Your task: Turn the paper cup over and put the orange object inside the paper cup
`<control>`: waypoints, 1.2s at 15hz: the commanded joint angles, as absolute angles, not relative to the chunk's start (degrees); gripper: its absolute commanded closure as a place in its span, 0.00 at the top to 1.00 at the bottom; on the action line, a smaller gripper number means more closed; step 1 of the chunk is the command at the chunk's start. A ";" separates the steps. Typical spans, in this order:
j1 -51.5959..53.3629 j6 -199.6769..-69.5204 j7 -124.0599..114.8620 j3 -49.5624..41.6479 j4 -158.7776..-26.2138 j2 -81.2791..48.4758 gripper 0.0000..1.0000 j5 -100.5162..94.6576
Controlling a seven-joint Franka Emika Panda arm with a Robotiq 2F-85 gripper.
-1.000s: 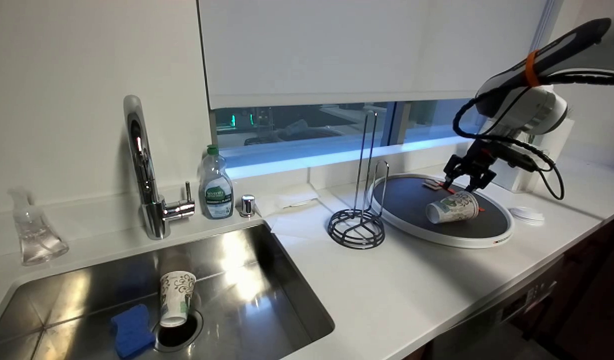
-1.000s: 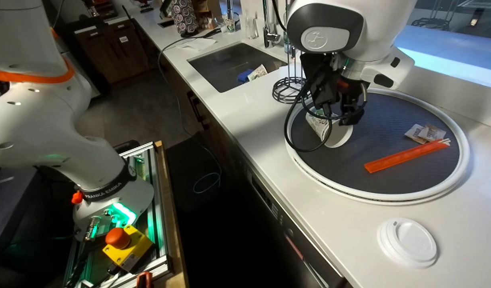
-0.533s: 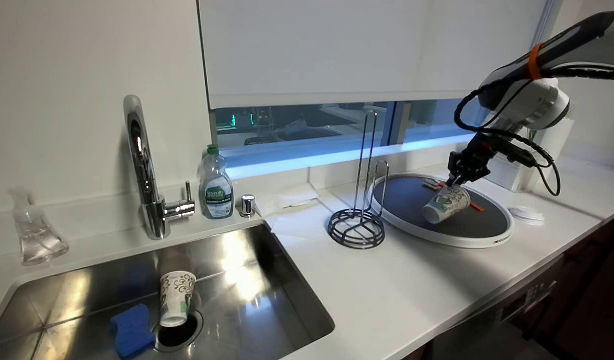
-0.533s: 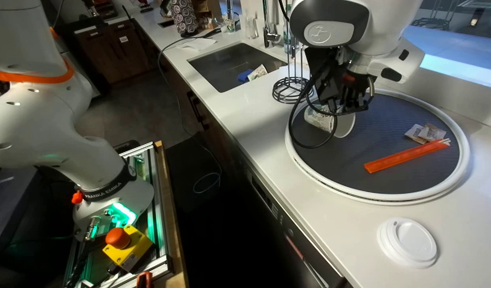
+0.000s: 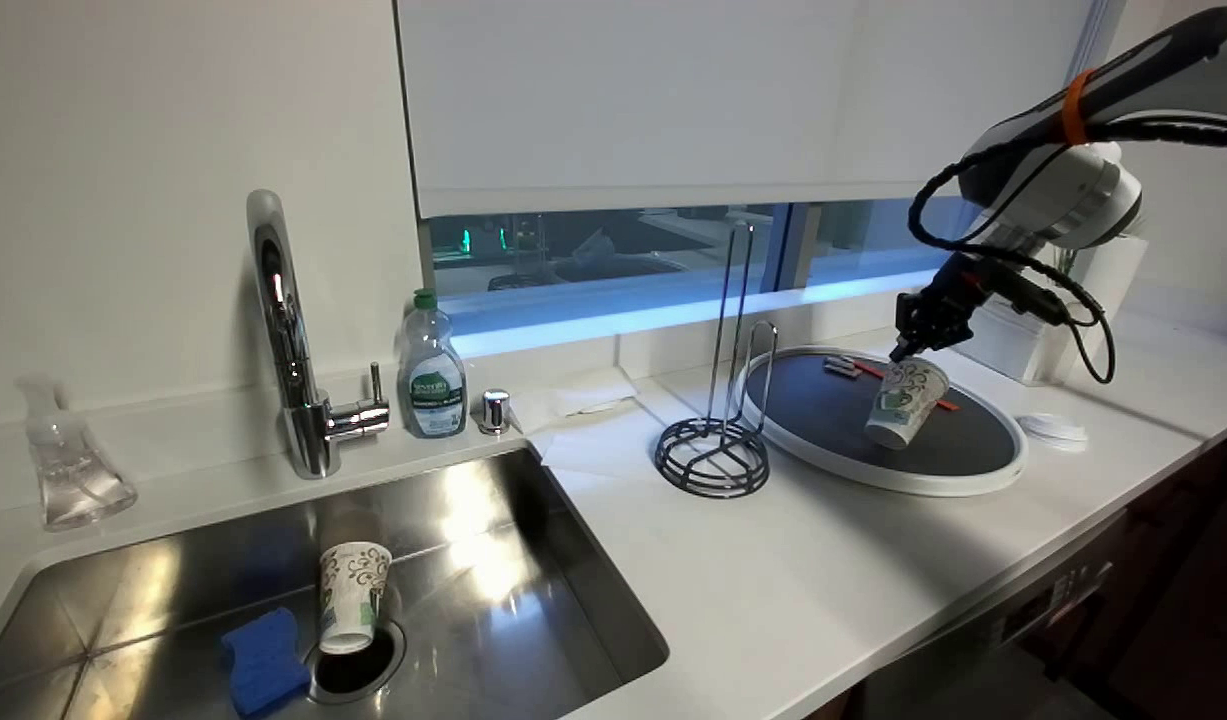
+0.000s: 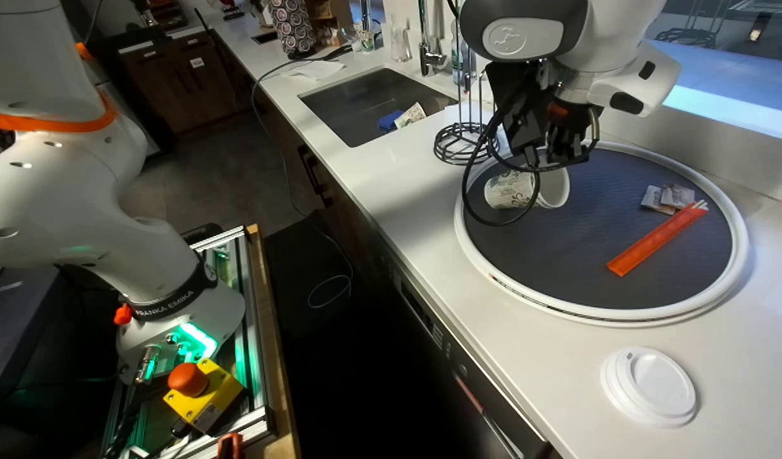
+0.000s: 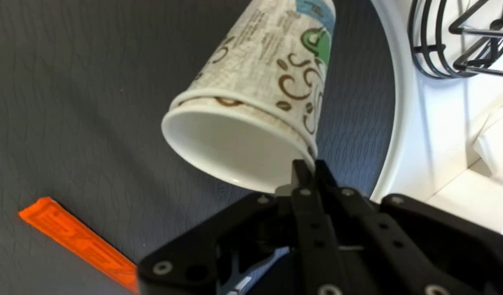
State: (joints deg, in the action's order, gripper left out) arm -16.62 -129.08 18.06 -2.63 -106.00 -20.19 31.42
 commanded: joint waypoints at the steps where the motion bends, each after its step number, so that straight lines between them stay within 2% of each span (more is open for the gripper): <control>1: -16.27 -130.38 19.48 -2.49 -107.93 -17.25 0.01 31.86; 5: -14.39 -137.17 19.21 -2.56 -110.94 -14.19 0.01 31.19; 12: -10.60 -160.02 17.80 -1.04 -119.37 -12.49 0.01 28.56; 18: -6.55 -173.12 16.78 -3.06 -125.01 -12.72 0.01 22.75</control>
